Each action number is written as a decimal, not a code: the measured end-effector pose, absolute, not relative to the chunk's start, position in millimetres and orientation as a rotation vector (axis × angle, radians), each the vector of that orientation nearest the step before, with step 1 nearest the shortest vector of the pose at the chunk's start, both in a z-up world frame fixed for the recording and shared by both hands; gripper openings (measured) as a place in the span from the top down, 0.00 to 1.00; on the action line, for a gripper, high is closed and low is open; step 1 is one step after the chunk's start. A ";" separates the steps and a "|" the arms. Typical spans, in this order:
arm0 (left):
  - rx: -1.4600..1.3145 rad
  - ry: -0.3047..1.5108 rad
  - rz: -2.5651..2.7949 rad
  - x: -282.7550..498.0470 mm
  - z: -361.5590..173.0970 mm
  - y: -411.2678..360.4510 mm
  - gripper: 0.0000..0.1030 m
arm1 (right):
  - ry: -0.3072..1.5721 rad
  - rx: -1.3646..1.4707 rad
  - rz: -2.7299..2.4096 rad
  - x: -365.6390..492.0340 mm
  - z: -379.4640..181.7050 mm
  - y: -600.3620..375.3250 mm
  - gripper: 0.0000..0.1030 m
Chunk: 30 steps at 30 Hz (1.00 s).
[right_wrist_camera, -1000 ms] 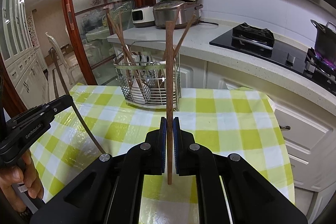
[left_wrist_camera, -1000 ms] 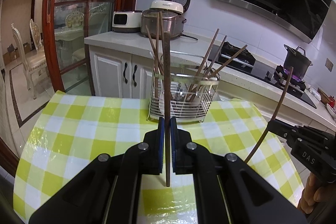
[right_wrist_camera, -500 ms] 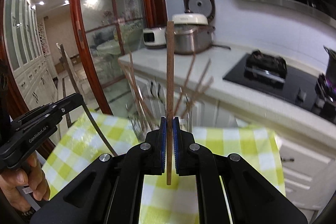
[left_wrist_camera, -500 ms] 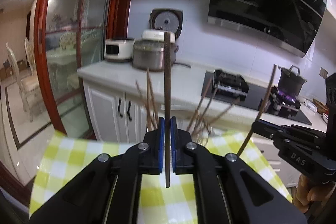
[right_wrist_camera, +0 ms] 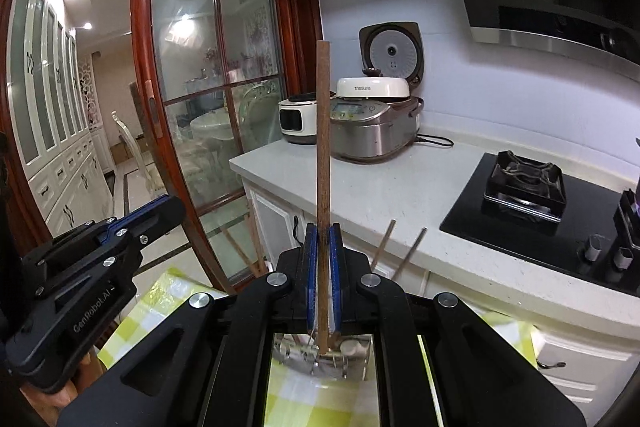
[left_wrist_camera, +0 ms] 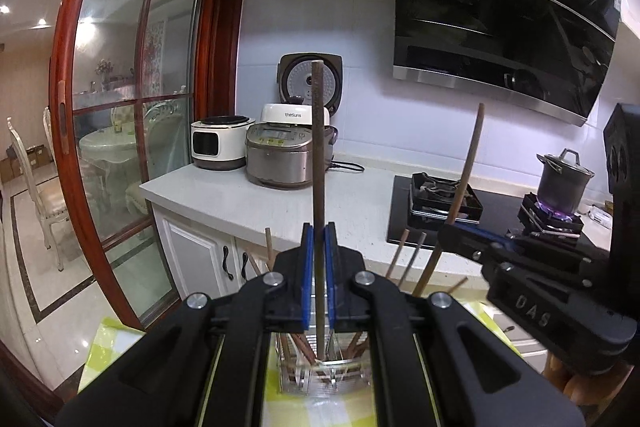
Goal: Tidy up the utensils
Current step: 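Lower the chopsticks into the rack and open both tools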
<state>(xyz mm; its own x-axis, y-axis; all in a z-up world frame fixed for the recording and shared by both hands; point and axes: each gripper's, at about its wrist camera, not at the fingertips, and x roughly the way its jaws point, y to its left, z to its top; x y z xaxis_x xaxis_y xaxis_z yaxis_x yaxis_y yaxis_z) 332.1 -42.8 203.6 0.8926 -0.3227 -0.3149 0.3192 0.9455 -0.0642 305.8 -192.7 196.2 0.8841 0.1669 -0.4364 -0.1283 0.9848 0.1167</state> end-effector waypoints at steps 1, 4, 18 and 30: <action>-0.012 0.330 -0.332 336.0 201.6 -43.9 0.94 | 0.452 0.082 0.152 309.6 193.4 -191.5 0.93; -0.021 0.336 -0.320 347.7 189.9 -46.0 0.94 | 0.420 0.068 0.142 315.2 189.8 -190.7 0.93; -0.040 0.374 -0.312 367.1 162.2 -41.9 0.94 | 0.424 0.055 0.141 328.7 184.7 -182.4 0.93; -0.052 0.408 -0.310 372.4 134.7 -44.0 0.94 | 0.480 0.074 0.143 332.4 134.4 -180.4 0.93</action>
<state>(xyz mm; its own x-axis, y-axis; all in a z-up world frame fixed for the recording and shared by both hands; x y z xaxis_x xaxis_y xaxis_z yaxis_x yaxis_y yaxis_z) 372.4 -44.0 134.7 0.8717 -0.3068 -0.3821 0.2863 0.9517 -0.1111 332.4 -180.4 134.4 0.8773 0.1543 -0.4545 -0.1197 0.9873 0.1043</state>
